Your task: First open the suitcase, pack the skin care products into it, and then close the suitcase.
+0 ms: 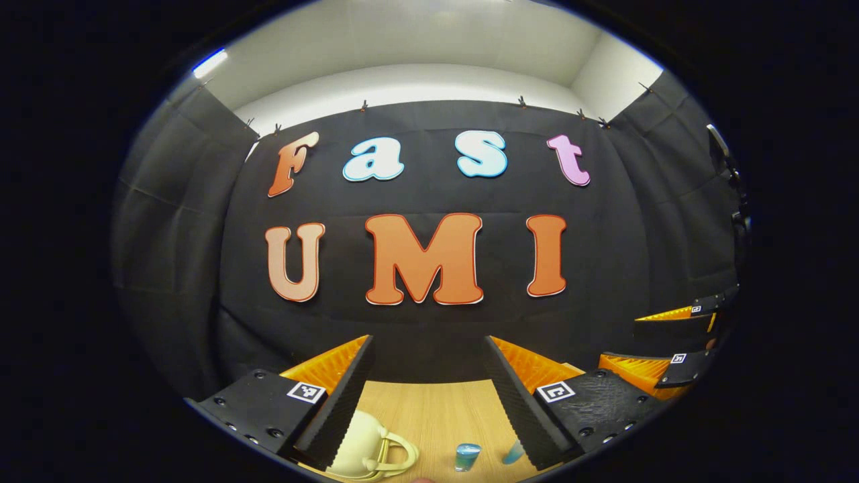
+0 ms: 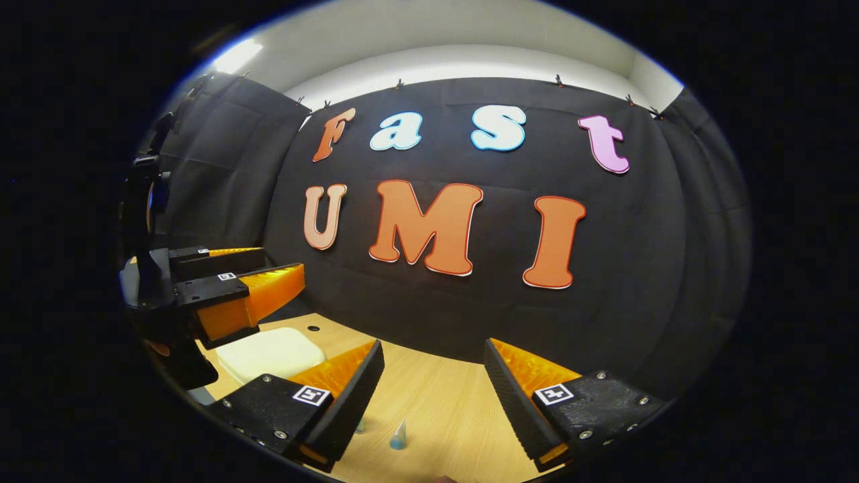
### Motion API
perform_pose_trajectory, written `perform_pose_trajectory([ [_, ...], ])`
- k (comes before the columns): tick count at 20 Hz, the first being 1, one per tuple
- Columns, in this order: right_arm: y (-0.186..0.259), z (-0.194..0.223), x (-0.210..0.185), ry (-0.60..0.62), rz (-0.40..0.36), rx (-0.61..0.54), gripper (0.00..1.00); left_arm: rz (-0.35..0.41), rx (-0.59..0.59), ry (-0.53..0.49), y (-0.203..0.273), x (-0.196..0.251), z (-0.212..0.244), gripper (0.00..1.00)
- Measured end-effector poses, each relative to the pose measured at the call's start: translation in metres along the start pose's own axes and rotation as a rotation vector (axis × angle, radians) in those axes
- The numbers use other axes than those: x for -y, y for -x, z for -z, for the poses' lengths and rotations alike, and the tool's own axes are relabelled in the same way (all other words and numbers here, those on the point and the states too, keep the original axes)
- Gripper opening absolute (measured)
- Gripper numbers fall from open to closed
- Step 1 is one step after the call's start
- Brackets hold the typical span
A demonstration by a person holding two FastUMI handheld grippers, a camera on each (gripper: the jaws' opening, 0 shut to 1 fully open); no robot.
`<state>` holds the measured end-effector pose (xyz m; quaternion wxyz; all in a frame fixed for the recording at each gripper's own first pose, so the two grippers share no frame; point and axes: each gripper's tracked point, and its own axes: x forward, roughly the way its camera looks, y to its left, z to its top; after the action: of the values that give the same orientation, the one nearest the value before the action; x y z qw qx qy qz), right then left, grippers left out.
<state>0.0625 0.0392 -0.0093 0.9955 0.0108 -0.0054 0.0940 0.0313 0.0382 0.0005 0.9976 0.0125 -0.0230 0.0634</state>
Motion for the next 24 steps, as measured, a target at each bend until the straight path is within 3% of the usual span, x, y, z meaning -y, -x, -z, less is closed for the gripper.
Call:
perform_pose_trajectory([
  [5, -0.012, 0.008, 0.013, -0.019, -0.030, 0.011, 0.95, -0.056, -0.054, -0.088, -0.005, -0.010, 0.030, 0.99],
  [9, -0.019, 0.015, 0.025, -0.033, -0.049, 0.012, 0.95, -0.078, -0.116, -0.218, -0.005, -0.016, 0.063, 1.00],
  [12, -0.026, 0.017, 0.030, -0.029, -0.047, 0.000, 0.95, -0.049, -0.181, -0.325, -0.002, -0.014, 0.096, 0.97],
  [21, -0.035, 0.030, 0.053, -0.005, 0.052, -0.031, 0.95, 0.093, -0.388, -0.647, -0.006, -0.013, 0.226, 0.95],
  [22, -0.032, 0.032, 0.058, -0.011, 0.060, -0.032, 0.95, 0.101, -0.409, -0.689, -0.007, -0.015, 0.238, 0.89],
  [24, -0.031, 0.038, 0.062, -0.028, 0.070, -0.045, 0.95, 0.125, -0.442, -0.766, -0.003, -0.018, 0.265, 0.89],
])
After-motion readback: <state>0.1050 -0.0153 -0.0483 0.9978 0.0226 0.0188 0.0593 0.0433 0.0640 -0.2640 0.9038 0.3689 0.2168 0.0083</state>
